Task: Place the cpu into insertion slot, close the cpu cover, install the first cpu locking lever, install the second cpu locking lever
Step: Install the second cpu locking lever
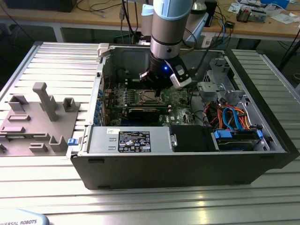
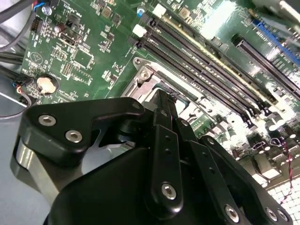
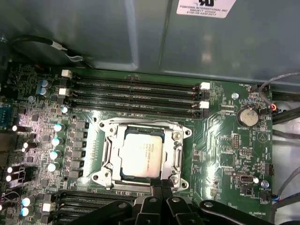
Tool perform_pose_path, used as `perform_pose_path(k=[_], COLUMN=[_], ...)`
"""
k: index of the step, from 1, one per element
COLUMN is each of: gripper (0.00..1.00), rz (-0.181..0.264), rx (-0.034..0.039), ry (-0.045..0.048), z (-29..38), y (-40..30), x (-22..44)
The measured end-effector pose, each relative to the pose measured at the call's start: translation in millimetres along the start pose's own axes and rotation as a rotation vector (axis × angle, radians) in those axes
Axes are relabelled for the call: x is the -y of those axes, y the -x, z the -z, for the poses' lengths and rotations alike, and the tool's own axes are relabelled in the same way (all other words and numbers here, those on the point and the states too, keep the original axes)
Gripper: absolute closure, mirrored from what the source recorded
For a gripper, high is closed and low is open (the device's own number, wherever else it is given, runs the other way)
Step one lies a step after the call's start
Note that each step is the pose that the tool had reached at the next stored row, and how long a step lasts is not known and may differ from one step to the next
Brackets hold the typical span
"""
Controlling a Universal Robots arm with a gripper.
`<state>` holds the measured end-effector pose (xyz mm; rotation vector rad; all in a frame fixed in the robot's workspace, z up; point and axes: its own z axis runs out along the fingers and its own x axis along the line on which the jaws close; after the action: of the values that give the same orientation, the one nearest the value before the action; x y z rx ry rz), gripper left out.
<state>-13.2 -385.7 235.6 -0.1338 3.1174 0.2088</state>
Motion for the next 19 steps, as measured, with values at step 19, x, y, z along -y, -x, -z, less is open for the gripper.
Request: perform_pose_path(k=[19], gripper=[0.89], rz=[0.000], rx=[0.0002], ry=[0.0024], z=[-1.6], y=[-7.4], x=[16.1])
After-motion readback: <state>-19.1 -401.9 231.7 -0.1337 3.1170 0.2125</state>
